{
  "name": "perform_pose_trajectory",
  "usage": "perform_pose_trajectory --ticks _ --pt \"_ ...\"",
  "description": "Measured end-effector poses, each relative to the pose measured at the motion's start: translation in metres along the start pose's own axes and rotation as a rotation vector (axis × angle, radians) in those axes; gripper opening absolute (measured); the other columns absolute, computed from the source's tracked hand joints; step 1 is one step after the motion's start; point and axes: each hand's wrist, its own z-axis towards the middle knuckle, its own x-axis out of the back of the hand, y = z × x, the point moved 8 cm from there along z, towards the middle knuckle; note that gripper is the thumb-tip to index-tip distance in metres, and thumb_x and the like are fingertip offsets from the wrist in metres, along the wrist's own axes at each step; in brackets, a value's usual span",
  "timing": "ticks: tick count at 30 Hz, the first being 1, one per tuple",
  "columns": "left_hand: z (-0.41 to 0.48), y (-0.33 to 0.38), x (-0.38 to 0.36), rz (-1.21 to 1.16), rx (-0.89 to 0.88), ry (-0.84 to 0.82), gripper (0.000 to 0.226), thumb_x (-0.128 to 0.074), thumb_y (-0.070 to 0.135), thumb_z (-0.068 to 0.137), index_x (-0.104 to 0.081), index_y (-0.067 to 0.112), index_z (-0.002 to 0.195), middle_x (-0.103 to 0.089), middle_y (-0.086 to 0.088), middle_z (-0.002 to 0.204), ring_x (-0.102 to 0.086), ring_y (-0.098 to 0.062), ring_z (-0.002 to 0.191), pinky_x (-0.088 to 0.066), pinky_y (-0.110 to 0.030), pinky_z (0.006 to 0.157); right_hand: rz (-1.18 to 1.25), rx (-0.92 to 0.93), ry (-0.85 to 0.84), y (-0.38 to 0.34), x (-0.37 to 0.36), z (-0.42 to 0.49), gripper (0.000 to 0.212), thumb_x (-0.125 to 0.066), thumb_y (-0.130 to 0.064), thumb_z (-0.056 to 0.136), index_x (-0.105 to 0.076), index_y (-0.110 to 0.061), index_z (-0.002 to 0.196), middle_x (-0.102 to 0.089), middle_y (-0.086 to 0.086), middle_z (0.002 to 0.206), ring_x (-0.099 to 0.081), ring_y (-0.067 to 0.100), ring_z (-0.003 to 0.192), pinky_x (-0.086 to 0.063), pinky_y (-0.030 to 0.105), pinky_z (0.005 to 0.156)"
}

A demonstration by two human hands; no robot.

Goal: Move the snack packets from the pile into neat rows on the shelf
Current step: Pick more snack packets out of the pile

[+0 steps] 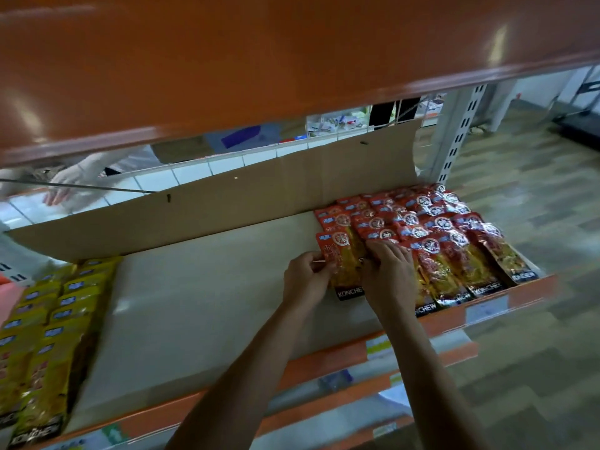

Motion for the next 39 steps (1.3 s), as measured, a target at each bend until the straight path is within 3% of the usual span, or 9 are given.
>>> perform_pose_trajectory --ticks 2,6,11,18,22,28,36,39 --pt "0.004 0.003 -0.005 0.040 -0.001 0.024 0.027 -0.068 0.024 0.088 -0.067 0.015 0.113 -0.070 0.003 0.104 -0.060 -0.006 0.085 -0.042 -0.010 0.064 -0.005 -0.006 -0.017 0.007 -0.001 0.007 0.035 -0.055 -0.007 0.089 -0.062 -0.008 0.123 -0.060 0.008 0.128 -0.043 0.027 0.124 -0.035 0.037 0.103" --pt "0.014 0.004 -0.010 0.070 0.022 0.058 0.031 -0.071 0.024 0.085 -0.067 0.015 0.114 -0.070 0.001 0.107 -0.062 -0.009 0.092 -0.047 -0.020 0.080 0.016 0.005 -0.016 0.011 -0.001 0.015 0.036 -0.056 -0.005 0.088 -0.062 -0.009 0.123 -0.059 0.008 0.131 -0.041 0.025 0.131 -0.032 0.039 0.110" --pt "0.020 0.009 -0.018 0.115 0.016 0.072 0.029 -0.072 0.026 0.085 -0.064 0.017 0.111 -0.066 0.007 0.096 -0.060 -0.005 0.085 -0.045 -0.015 0.069 0.016 0.009 -0.037 0.015 -0.003 0.019 0.037 -0.056 -0.007 0.089 -0.061 -0.010 0.125 -0.058 0.008 0.132 -0.041 0.024 0.132 -0.032 0.040 0.111" --pt "0.021 0.012 -0.020 0.197 0.010 0.132 0.034 -0.074 0.031 0.082 -0.061 0.016 0.109 -0.069 0.002 0.100 -0.065 -0.011 0.087 -0.055 -0.033 0.083 0.006 0.020 -0.056 0.020 -0.006 0.020 0.038 -0.057 -0.008 0.089 -0.060 -0.012 0.127 -0.057 0.006 0.133 -0.041 0.023 0.131 -0.032 0.039 0.111" --pt "0.019 0.015 -0.019 0.239 -0.027 0.146 0.032 -0.073 0.030 0.083 -0.061 0.014 0.109 -0.069 0.002 0.096 -0.062 -0.008 0.084 -0.052 -0.025 0.076 -0.002 0.025 -0.065 0.020 -0.006 0.020 0.039 -0.057 -0.008 0.088 -0.059 -0.012 0.127 -0.058 0.006 0.132 -0.042 0.023 0.130 -0.033 0.039 0.110" --pt "0.013 0.020 -0.014 0.297 -0.042 0.174 0.034 -0.067 0.037 0.087 -0.060 0.016 0.112 -0.068 0.001 0.106 -0.064 -0.012 0.095 -0.046 -0.021 0.074 -0.003 0.048 -0.056 0.014 -0.005 0.017 0.038 -0.057 -0.007 0.088 -0.060 -0.009 0.126 -0.059 0.007 0.130 -0.043 0.026 0.129 -0.033 0.040 0.110" --pt "-0.011 0.017 0.026 0.418 -0.185 0.216 0.029 -0.059 0.031 0.092 -0.060 0.019 0.118 -0.065 0.001 0.112 -0.061 -0.012 0.102 -0.045 -0.021 0.082 0.040 0.158 -0.140 -0.032 -0.030 -0.007 0.042 -0.063 -0.001 0.080 -0.062 -0.004 0.121 -0.060 0.012 0.127 -0.048 0.032 0.124 -0.036 0.039 0.104" --pt "-0.024 0.008 0.054 0.468 -0.223 0.249 0.031 -0.059 0.028 0.093 -0.059 0.019 0.122 -0.064 0.001 0.115 -0.058 -0.012 0.107 -0.043 -0.020 0.085 0.071 0.195 -0.212 -0.060 -0.047 -0.026 0.042 -0.062 -0.003 0.082 -0.060 -0.008 0.124 -0.059 0.006 0.130 -0.046 0.026 0.125 -0.034 0.033 0.104"
